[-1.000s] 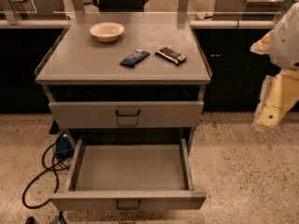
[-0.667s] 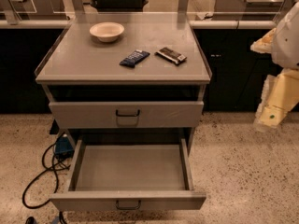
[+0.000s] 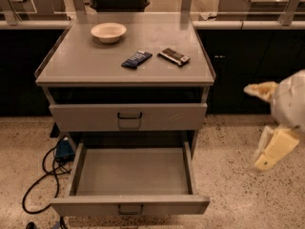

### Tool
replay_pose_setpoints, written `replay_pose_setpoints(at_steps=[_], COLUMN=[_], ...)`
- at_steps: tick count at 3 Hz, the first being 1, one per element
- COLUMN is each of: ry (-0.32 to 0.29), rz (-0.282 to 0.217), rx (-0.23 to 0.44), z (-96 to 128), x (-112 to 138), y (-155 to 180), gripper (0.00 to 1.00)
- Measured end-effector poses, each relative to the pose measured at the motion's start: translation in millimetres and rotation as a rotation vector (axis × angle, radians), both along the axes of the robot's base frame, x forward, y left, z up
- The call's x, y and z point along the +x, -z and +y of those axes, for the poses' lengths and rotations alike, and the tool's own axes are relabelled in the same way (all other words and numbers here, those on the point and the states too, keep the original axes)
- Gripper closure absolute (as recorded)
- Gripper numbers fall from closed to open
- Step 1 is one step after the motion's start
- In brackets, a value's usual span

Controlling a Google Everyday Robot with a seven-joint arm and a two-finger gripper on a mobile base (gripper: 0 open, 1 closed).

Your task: Close middle drawer

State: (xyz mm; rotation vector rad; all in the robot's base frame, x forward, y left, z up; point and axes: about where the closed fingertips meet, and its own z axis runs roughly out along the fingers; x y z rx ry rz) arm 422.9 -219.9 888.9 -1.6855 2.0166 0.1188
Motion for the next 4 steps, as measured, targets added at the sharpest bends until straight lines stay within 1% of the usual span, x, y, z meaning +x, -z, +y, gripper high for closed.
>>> replay_pose_setpoints(at_steps=[1, 2, 3, 4], ry=[-0.042, -0.127, -0.249, -0.305], rz=[0.031, 0.003, 0.002, 0.049], rx=[0.206, 0.328, 0.399, 0.382], z=[18, 45, 62, 65], x=[1, 15, 5, -35], y=[104, 191, 275, 359], gripper=[0.00, 0.00, 0.00, 0.00])
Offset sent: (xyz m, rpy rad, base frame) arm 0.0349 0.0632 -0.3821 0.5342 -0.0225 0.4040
